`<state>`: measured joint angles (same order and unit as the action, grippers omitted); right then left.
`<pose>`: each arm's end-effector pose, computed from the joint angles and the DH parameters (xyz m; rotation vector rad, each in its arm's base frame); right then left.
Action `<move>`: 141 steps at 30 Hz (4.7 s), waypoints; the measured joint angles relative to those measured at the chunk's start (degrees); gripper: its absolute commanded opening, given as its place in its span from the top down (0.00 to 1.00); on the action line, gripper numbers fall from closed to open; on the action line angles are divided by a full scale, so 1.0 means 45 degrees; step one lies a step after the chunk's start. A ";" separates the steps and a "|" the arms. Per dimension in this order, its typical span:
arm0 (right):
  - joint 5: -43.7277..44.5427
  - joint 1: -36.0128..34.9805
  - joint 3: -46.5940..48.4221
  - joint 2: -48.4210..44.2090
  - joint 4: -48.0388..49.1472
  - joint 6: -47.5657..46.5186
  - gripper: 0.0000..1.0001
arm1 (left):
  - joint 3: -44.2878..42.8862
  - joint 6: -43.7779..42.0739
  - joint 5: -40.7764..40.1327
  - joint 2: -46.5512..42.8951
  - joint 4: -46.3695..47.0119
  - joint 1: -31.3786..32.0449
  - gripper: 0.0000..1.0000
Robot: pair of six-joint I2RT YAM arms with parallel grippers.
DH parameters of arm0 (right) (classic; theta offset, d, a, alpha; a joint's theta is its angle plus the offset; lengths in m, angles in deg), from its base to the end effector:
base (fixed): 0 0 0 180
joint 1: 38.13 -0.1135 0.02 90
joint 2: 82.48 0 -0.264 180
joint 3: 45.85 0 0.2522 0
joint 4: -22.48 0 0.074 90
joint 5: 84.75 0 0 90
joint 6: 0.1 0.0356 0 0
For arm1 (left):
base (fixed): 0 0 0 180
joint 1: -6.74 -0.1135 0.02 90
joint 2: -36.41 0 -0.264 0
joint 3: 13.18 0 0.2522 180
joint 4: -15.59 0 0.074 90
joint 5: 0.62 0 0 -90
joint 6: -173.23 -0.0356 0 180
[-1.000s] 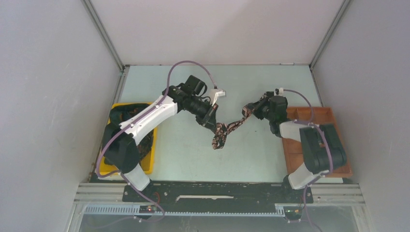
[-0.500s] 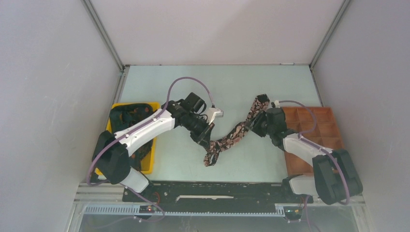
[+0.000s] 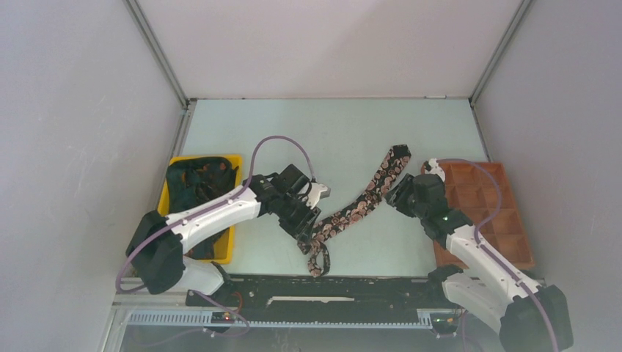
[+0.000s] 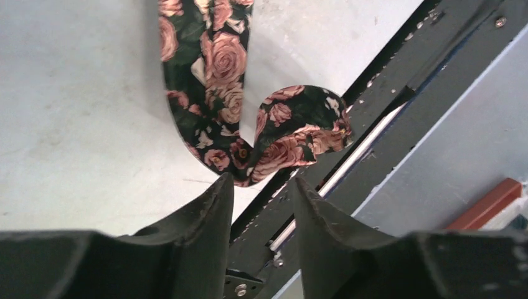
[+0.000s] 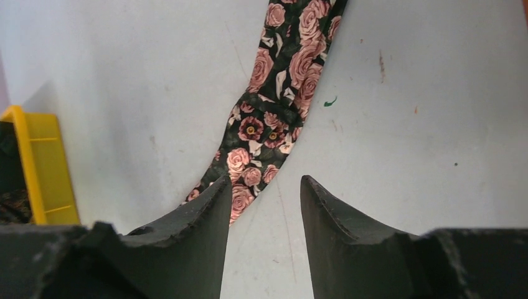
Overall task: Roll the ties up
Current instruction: Place the tie at the center of the board, then flatten out the tie at the center of the board.
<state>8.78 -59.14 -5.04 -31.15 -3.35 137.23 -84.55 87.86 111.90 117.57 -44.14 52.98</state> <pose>0.1793 0.0665 0.2087 0.5509 2.2008 0.5864 0.1737 -0.2011 0.2314 1.1258 2.6696 -0.7452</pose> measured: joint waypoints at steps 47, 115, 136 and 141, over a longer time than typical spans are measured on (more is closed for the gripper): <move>0.1161 -0.0058 1.2832 1.4921 -0.6135 -0.2550 0.62 | 0.2715 0.4546 -0.7004 -1.0350 0.0097 -0.1103 0.31; 0.1297 0.2565 0.9471 1.2488 -0.4595 -0.3521 0.27 | 0.2856 0.4760 -0.7757 -1.1380 0.0199 -0.2749 0.32; 0.1078 0.2676 1.0739 1.3454 -0.4799 -0.3667 0.78 | 0.2856 0.4765 -0.7762 -1.1419 0.0194 -0.2749 0.32; 0.1098 0.2851 1.2594 1.4673 -0.5328 -0.3866 0.78 | 0.2856 0.4760 -0.7757 -1.1409 0.0194 -0.2749 0.32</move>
<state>13.72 -46.31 51.63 34.88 -27.33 119.83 -71.70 109.28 77.00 66.23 -43.27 40.61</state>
